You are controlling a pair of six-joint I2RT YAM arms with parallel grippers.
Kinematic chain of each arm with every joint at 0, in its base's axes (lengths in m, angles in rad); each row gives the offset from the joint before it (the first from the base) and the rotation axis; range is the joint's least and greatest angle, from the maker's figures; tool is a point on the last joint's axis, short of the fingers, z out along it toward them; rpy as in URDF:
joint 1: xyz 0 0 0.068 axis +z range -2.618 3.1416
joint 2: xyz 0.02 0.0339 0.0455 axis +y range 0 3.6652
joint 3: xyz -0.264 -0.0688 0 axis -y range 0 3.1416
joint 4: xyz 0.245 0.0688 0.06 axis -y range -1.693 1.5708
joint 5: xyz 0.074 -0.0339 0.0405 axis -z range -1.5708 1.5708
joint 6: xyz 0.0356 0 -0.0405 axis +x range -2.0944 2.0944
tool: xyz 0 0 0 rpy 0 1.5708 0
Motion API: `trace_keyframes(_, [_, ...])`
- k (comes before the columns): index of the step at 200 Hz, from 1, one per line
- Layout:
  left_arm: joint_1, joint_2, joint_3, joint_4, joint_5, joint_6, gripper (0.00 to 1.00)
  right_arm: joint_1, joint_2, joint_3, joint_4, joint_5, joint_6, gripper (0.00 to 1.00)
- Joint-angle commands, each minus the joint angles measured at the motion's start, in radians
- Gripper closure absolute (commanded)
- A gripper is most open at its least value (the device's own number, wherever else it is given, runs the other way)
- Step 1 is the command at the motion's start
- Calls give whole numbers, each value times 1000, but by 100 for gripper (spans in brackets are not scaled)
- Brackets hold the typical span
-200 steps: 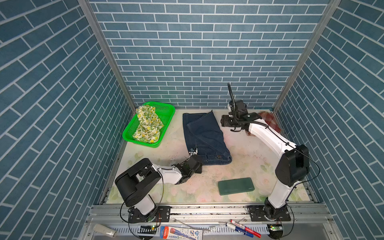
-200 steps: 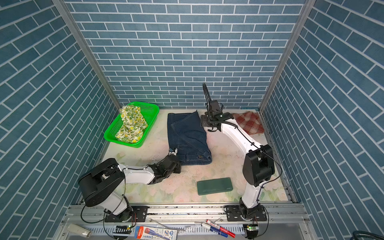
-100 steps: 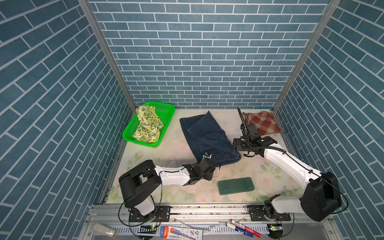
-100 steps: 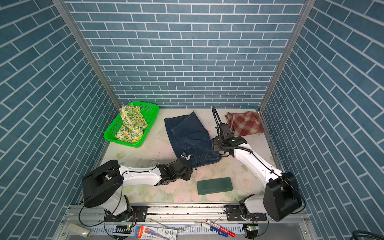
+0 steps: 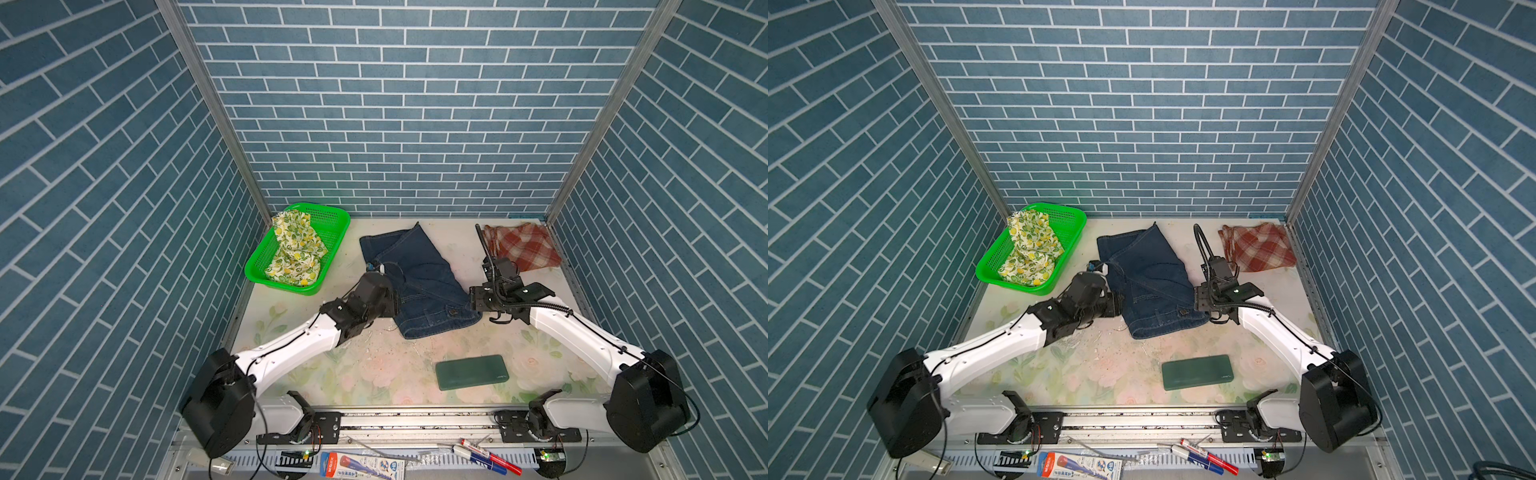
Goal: Fold and stack the skirts
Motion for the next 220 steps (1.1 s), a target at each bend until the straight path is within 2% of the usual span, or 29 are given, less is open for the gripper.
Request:
trace_keyframes(1, [76,110,69,-12,51,-31,33,2,-47,-39,15,7,14,30])
trace_keyframes(42, [190,350,228,21,33,-85,33,13,-66,-70,27,11,11,33])
trace_keyframes(95, [234,585,438,28,9,-63,33,36,-50,-87,47,7,14,36])
trace_keyframes(145, [263,712,568,24,16,-32,35,40,-61,-100,51,9,-6,37])
trace_keyframes(182, [263,767,603,22,13,-21,36,40,-78,-97,34,18,-18,37])
trace_keyframes(210, [264,803,623,24,8,1,39,42,-72,-94,21,16,-26,37])
trace_keyframes(220, [264,814,626,34,15,2,44,42,-68,-94,21,12,-27,37])
